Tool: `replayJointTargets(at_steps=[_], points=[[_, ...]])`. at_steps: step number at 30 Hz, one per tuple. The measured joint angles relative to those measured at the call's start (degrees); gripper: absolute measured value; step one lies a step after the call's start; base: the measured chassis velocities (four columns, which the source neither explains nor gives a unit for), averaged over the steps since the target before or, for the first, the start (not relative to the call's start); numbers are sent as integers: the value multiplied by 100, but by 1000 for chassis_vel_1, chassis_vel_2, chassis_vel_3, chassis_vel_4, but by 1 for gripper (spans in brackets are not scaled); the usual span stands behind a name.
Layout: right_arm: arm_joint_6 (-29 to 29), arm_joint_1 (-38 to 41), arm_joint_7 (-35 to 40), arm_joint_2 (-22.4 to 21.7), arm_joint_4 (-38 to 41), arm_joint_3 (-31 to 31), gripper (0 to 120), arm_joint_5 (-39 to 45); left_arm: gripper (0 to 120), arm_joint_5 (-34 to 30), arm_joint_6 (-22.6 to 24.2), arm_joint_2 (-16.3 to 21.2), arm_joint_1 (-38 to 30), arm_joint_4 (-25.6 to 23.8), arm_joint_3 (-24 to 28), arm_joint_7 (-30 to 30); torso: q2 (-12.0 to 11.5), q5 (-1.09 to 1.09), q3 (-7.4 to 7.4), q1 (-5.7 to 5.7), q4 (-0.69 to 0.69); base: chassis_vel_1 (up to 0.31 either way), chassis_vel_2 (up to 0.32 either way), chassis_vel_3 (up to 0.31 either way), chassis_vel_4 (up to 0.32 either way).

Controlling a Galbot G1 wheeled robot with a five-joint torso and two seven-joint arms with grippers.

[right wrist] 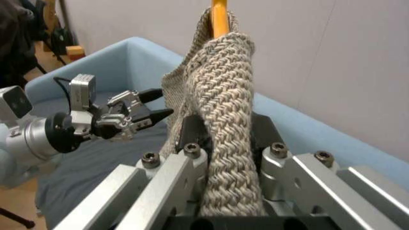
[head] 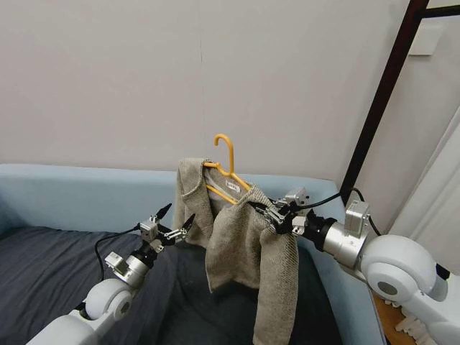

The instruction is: Pick up the clothes from the sofa and hang them on the clothes hanger.

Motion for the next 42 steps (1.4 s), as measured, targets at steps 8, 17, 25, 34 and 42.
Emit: replayJointTargets(at_steps=[8,17,25,34,42], points=[[-27,22,-23,47,-34,-21,9,-77,47,-219,-113,-98,13,26,23,464,0,-1,0,-1,-1,0,0,0,0],[-236,-9,402,68,38,2,9,-147,15,342,-203,-36,70,-278,-72,-24,0,0,0,-1,-1,0,0,0,0],[-340,41,744,150,268,-66,9,208,0,1581,-46,-186,36,-362,7,-610,0,0,-1,-1,-1,0,0,0,0],[-297,86,891,186,329,-106,9,346,0,2009,31,-427,-99,-423,79,-845,0,-1,0,0,0,0,0,0,0],[-294,83,1275,220,246,-159,9,348,0,1995,321,-206,-94,-1377,64,-798,0,3,-1,0,-2,0,0,0,0]])
